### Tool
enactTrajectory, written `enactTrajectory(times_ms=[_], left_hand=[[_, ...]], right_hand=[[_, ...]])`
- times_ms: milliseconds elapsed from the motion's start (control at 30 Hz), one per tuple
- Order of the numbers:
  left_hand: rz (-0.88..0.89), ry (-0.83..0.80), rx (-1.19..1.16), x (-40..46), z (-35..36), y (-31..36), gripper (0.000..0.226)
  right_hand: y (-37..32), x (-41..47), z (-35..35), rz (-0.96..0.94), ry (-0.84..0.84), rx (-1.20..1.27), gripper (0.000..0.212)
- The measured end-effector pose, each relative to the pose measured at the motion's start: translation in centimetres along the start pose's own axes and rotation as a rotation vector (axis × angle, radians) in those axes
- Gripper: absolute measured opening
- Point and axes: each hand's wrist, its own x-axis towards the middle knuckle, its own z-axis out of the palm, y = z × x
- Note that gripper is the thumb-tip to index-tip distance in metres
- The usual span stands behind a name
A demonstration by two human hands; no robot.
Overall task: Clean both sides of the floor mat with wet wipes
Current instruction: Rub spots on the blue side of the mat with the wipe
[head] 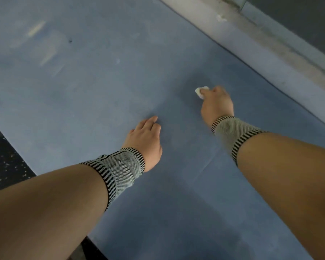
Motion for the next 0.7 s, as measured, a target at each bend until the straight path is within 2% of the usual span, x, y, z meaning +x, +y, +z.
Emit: enactTrajectory(times_ms=[33,67,133,167,200,233,267,333,367,400,433,500,533,567,600,633,667,700], left_hand=[[0.002,-0.006,-0.002,0.1,-0.1,-0.1,0.056],[0.002,-0.007,-0.010,0.2,-0.3,-0.1,0.056],[0.000,0.006,-0.039,0.4,-0.6,-0.2,0.058],[0.003,0.017,-0.057,0.5,-0.8,-0.2,0.060],[0.008,0.026,-0.073,0.7,-0.8,-0.2,0.061],[0.014,0.030,-0.075,0.7,-0.9,-0.2,0.060],[0.019,0.030,-0.062,0.8,-0.8,-0.2,0.059],[0.025,0.025,-0.020,1.0,-0.7,-0.2,0.059],[0.026,0.024,-0.004,1.2,-0.8,-0.2,0.061],[0.028,0.024,0.005,1.4,-1.0,-0.1,0.063],[0.032,0.024,0.009,1.8,-1.2,0.0,0.066],[0.041,0.018,0.008,2.6,-1.7,0.3,0.072],[0.044,0.009,0.004,3.0,-1.9,0.6,0.076],[0.047,-0.005,-0.004,3.4,-2.1,0.8,0.080],[0.052,-0.023,-0.011,3.8,-2.3,1.1,0.083],[0.058,-0.044,-0.014,4.3,-2.4,1.4,0.086],[0.061,-0.062,-0.013,4.7,-2.4,1.7,0.088],[0.058,-0.077,-0.013,5.1,-2.4,2.1,0.090]], right_hand=[[-0.3,0.3,0.5,0.012,0.015,0.000,0.029],[-1.3,-0.2,0.9,-0.094,-0.007,0.031,0.028],[-4.3,-3.0,2.2,-0.384,-0.171,0.092,0.016],[-5.1,-3.9,2.6,-0.511,-0.228,0.053,0.017],[-5.0,-3.6,2.8,-0.614,-0.201,0.000,0.025],[-4.7,-2.6,2.3,-0.634,-0.139,-0.040,0.030],[-4.0,-1.0,1.7,-0.577,-0.095,-0.060,0.030],[-1.8,2.3,0.0,-0.242,-0.091,-0.056,0.009],[-0.8,3.3,-0.7,-0.114,-0.070,-0.088,0.020],[-0.5,3.5,-1.0,-0.064,-0.041,-0.167,0.033],[-0.7,3.1,-0.7,-0.095,-0.050,-0.179,0.034],[-2.5,0.4,0.3,-0.306,-0.180,-0.048,0.014],[-3.3,-1.0,0.5,-0.469,-0.214,-0.074,0.014],[-2.9,-1.2,1.4,-0.608,-0.182,-0.100,0.024],[-2.6,-0.9,1.1,-0.668,-0.149,-0.144,0.030],[-1.9,0.1,0.5,-0.655,-0.104,-0.176,0.027],[-1.0,1.5,-0.5,-0.515,-0.122,-0.182,0.016],[0.5,3.2,-1.1,-0.297,-0.120,-0.120,0.016]])
